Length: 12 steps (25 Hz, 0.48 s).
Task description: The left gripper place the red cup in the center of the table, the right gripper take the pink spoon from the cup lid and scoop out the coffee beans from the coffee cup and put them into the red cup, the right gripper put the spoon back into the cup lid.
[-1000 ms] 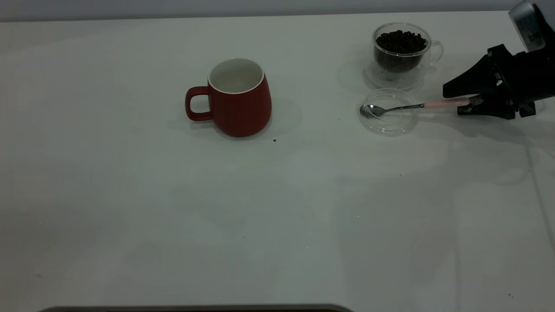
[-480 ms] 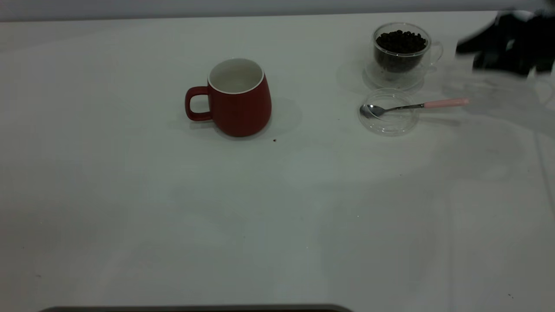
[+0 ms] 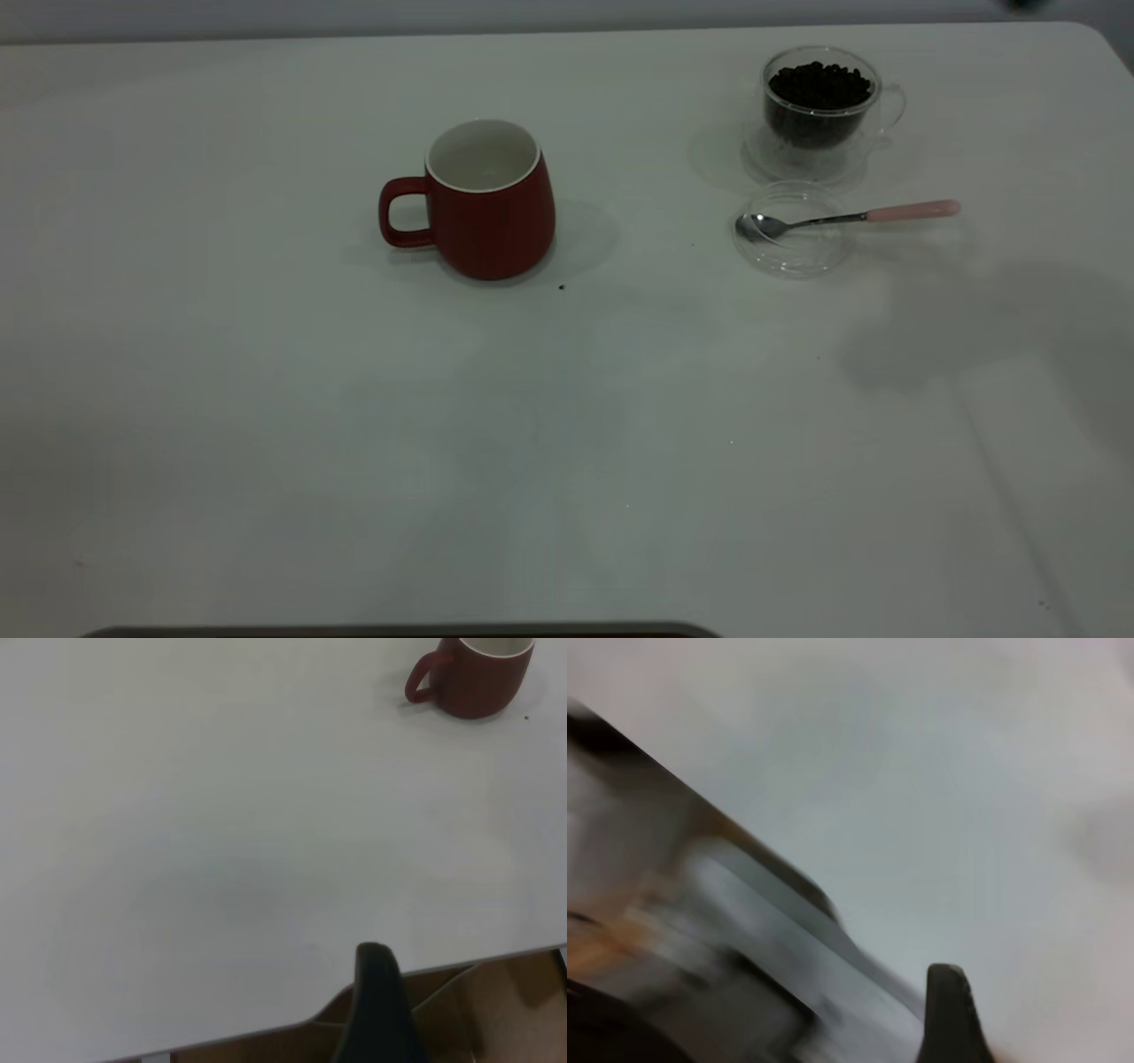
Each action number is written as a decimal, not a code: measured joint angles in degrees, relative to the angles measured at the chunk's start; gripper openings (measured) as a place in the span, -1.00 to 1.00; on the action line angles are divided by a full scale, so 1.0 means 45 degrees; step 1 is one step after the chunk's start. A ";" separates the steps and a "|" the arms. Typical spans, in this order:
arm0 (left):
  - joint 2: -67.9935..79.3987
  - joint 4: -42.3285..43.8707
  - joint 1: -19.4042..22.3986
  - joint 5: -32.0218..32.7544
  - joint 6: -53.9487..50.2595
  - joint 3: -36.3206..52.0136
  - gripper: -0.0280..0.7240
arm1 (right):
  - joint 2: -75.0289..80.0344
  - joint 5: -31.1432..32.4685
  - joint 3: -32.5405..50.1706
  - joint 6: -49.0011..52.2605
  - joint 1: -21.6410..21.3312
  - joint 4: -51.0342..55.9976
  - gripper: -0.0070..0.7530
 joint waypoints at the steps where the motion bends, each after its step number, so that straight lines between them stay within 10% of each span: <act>1: 0.0000 0.0000 0.0000 0.0000 0.0000 0.0000 0.64 | -0.1044 0.0000 0.0485 0.1019 0.0355 -0.1143 0.44; 12: 0.0000 0.0000 0.0000 0.0000 0.0000 0.0000 0.64 | -1.0591 -0.0682 0.8461 0.6378 0.0098 -0.4913 0.43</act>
